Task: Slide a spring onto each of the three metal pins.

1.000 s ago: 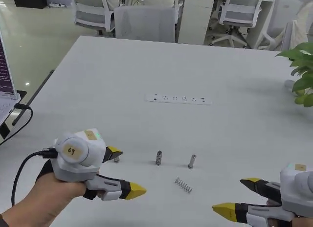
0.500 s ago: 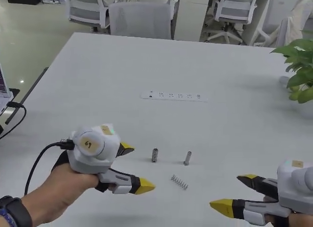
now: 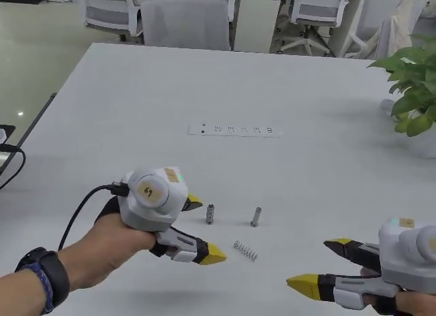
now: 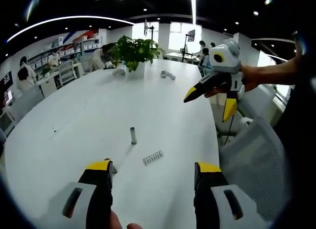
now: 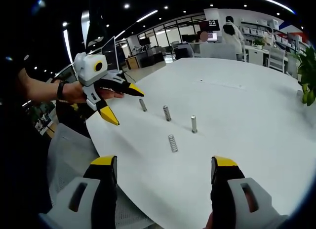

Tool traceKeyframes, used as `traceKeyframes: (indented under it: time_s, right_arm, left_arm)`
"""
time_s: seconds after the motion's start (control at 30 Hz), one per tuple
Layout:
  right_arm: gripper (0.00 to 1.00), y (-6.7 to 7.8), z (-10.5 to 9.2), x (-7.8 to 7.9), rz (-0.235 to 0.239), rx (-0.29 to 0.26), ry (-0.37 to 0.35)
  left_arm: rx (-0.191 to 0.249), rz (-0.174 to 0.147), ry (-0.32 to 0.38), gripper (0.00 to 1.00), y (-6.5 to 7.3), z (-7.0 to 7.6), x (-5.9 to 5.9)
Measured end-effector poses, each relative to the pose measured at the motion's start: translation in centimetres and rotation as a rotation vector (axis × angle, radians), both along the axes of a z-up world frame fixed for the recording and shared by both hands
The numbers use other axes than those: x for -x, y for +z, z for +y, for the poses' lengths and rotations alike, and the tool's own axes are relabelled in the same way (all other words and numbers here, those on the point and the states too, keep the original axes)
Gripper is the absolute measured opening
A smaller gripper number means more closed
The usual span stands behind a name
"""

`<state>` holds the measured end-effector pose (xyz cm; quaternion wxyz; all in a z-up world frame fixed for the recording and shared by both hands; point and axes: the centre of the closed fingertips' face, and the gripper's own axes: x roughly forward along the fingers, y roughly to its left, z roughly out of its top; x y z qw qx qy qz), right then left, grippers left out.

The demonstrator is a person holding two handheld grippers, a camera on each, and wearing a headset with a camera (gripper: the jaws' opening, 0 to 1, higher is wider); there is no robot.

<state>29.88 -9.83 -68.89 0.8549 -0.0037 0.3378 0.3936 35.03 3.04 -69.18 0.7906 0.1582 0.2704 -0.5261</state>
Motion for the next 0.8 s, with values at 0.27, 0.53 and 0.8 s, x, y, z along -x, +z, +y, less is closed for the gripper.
traceKeyframes:
  time_s: [0.27, 0.53, 0.8]
  right_arm:
    - [0.77, 0.2, -0.1, 0.0, 0.000, 0.001, 0.001]
    - [0.77, 0.0, -0.3, 0.0, 0.001, 0.001, -0.005]
    - [0.77, -0.4, -0.4, 0.1, 0.010, 0.001, -0.004]
  left_arm:
    - [-0.035, 0.011, -0.066, 0.61, -1.5, -1.8, -0.3]
    - [-0.086, 0.020, -0.116, 0.58, -3.5, -2.7, -0.6]
    - [-0.098, 0.040, -0.139, 0.53, -5.1, -3.9, -1.3]
